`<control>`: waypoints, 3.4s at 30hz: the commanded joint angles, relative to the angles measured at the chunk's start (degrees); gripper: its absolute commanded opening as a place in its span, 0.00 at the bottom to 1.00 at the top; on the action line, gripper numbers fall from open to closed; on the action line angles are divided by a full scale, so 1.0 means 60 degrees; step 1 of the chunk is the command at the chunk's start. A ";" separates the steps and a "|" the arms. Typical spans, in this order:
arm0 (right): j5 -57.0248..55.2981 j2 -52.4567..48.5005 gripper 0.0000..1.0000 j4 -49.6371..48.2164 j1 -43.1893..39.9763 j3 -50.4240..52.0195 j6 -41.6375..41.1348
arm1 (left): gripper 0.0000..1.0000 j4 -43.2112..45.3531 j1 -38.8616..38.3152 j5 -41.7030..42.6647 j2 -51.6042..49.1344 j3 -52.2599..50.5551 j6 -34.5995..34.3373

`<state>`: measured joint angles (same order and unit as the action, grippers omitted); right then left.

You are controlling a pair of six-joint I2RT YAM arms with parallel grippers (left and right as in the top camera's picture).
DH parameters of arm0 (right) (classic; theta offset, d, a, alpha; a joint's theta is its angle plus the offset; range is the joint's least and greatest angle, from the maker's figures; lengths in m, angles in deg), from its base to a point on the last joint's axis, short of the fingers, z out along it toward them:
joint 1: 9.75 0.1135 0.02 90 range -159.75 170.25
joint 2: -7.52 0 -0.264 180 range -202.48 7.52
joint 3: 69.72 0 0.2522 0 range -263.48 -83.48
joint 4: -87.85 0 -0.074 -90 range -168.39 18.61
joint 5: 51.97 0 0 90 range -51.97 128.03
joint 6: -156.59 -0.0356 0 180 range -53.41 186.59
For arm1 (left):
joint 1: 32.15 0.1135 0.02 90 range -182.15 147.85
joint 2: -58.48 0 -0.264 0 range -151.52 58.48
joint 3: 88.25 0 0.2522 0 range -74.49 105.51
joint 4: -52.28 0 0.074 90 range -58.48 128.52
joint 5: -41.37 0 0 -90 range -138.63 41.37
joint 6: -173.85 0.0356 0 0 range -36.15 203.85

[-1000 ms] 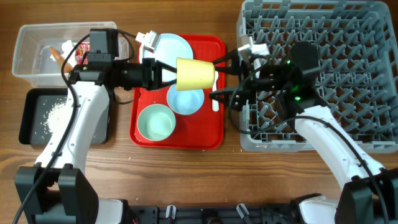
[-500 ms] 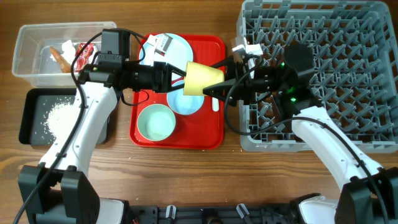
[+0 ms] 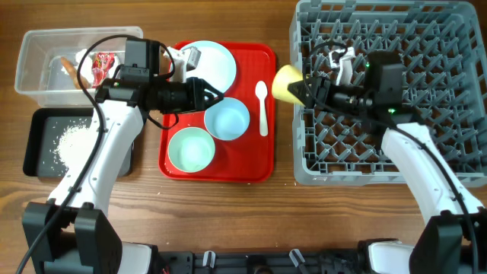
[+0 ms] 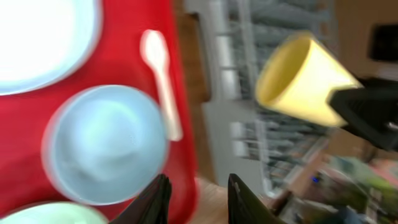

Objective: Sort waste into correct bins and load items into the dishwasher rack
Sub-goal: 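Place the yellow cup into the dish rack with the right gripper, then grasp the blue bowl with the right gripper and place it in the rack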

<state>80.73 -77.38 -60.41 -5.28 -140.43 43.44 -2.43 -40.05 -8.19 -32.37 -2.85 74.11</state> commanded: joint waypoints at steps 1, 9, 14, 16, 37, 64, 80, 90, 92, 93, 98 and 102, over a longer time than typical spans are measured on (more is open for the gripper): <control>-0.2630 0.0659 0.36 0.2495 0.0029 -0.1800 0.0754 | 0.31 -0.0036 -0.0040 -0.2138 0.0142 0.0124 0.0084; -0.6801 0.0758 0.36 0.9730 0.0029 -0.3614 0.0277 | 0.36 -0.0076 -0.0040 -0.4266 0.0142 0.0124 0.0087; -0.8178 0.0408 0.36 1.0364 0.0029 -0.3271 -0.0372 | 0.38 -0.0164 -0.0040 -0.4266 0.0142 0.0117 0.0087; -0.7996 -0.0022 0.37 1.0116 0.0025 -0.3107 -0.0379 | 0.39 -0.0189 -0.0040 -0.4266 0.0142 0.0117 0.0087; -0.5869 -0.1330 0.76 0.9581 0.0044 -0.4350 0.1315 | 0.46 -0.0401 -0.0040 -0.4262 0.0142 0.0117 0.0084; -0.4841 -0.5963 0.04 0.4393 0.4557 -0.5428 -0.2175 | 1.00 -0.0579 0.2302 -0.4725 0.0211 0.0131 -0.1708; -1.1857 -0.1275 0.04 0.6018 0.3089 -0.6025 -0.1424 | 1.00 -0.0579 0.2302 -0.4725 0.0211 0.0131 -0.1708; -1.5354 -0.1315 0.04 0.5617 0.1464 -0.6025 -0.1111 | 1.00 -0.0579 0.2302 -0.4725 0.0211 0.0131 -0.1708; -1.6109 -0.1468 0.04 0.5191 0.1464 -0.6025 -0.0098 | 1.00 -0.0579 0.2302 -0.4725 0.0211 0.0131 -0.1708; -1.6418 -0.1588 0.04 0.4954 0.1464 -0.6025 0.0510 | 1.00 -0.0579 0.2302 -0.4725 0.0211 0.0131 -0.1708; -1.6586 -0.3005 0.04 0.3253 0.1479 -0.6025 0.4382 | 1.00 -0.0579 0.2302 -0.4725 0.0211 0.0131 -0.1708; -1.7158 -0.4211 0.04 0.1574 0.1916 -0.6025 0.6608 | 1.00 -0.0579 0.2302 -0.4725 0.0211 0.0131 -0.1708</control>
<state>-17.98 -99.48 -47.65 4.18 -175.88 72.90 -5.95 -26.41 -36.32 -32.33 -2.85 64.38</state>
